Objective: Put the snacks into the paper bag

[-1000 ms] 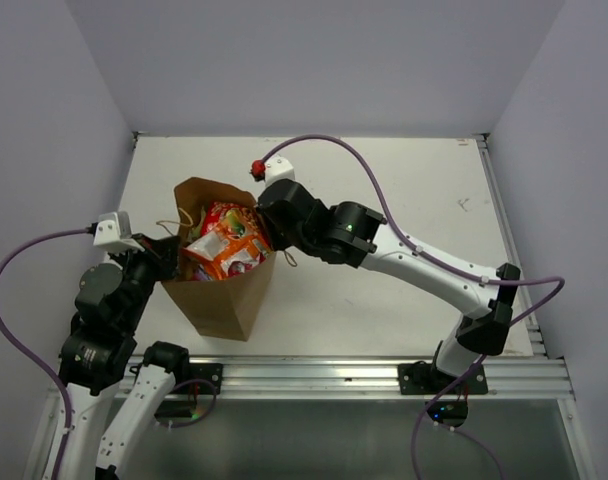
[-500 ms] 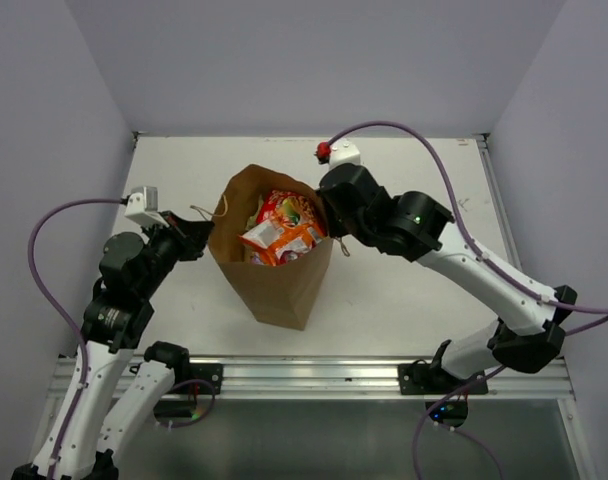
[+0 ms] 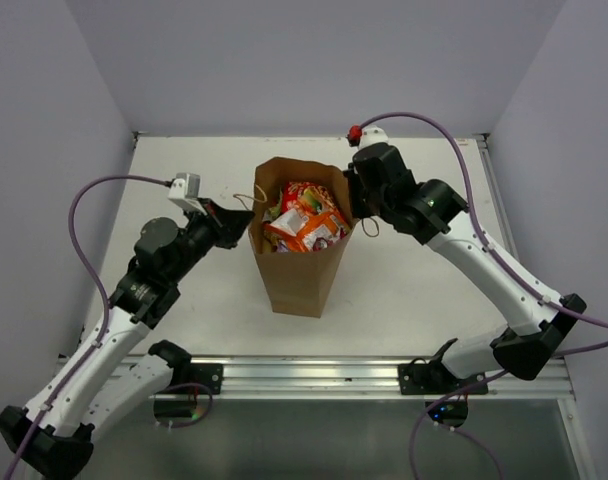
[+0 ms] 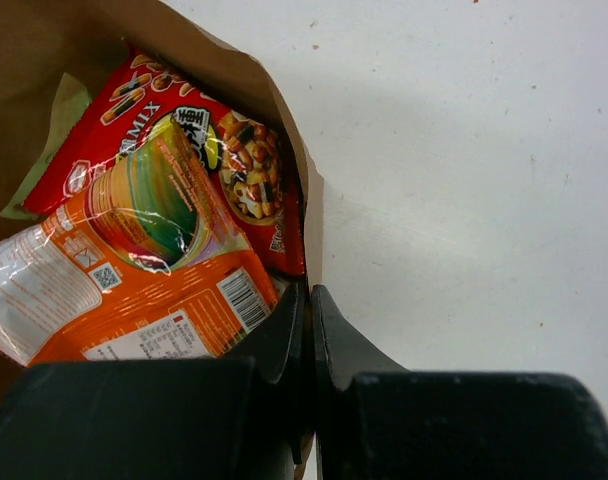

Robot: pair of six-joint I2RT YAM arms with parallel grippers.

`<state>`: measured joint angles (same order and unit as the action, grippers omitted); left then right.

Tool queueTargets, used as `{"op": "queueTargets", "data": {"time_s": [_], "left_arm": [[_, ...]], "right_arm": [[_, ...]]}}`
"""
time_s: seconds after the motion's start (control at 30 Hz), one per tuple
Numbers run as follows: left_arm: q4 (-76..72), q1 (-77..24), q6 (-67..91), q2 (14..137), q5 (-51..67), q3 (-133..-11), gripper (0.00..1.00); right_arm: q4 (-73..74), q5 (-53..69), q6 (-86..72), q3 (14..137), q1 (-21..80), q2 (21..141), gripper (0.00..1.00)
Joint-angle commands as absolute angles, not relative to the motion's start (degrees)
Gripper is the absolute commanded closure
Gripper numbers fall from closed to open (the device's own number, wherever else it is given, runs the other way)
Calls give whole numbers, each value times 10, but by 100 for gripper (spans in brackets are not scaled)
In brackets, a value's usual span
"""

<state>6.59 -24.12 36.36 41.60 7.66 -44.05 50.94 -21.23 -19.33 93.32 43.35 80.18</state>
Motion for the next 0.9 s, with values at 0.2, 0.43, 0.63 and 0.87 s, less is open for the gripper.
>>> {"op": "queueTargets", "data": {"time_s": [0.2,0.43,0.63,0.87], "left_arm": [[-47,-441,312,486,-122,-476,100],[-26,-444,301,475,-139,-486,100],[-20,-445,283,470,-155,-509,100],[-44,-445,240,500,-128,-557,56]], "right_arm": [[432,-182,-171,947,419,824,100],[437,-185,-172,957,418,824,99],[439,-183,-169,958,418,813,66],[418,-180,-151,970,418,781,21]]}}
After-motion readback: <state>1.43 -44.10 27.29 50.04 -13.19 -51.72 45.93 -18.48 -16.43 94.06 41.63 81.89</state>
